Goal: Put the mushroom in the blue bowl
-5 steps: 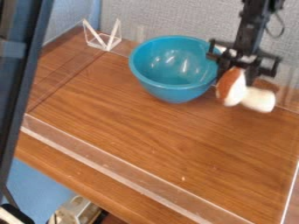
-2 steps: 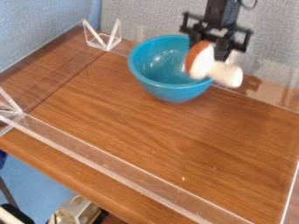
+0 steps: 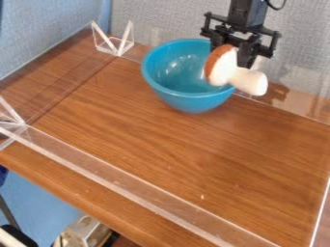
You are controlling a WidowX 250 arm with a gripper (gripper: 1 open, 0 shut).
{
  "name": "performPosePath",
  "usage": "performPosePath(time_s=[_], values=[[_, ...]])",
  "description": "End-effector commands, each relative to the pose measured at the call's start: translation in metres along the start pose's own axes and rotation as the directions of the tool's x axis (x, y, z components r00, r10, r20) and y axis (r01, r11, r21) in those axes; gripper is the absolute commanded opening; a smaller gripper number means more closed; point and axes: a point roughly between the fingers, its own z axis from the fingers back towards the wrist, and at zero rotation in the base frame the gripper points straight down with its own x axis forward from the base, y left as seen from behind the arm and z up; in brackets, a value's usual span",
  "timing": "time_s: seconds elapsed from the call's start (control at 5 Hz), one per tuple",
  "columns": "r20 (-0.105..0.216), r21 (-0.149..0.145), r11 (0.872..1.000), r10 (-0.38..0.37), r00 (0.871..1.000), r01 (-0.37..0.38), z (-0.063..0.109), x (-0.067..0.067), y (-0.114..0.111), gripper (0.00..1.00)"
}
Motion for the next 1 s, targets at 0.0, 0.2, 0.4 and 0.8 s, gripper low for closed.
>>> performPosePath(time_s=[0.0,0.2,0.4,0.8], values=[[0.082,0.006,0.999,-0.034,0.996,0.033,0.034,-0.002,-0.011,0.0],[0.075,-0.008,1.0,-0.025,0.997,0.026,0.037,-0.003,-0.019,0.0],[0.065,-0.02,1.0,-0.021,0.998,0.022,0.038,-0.005,-0.026,0.0],[0.048,-0.03,0.999,-0.029,0.998,0.031,0.04,-0.023,-0.012,0.0]])
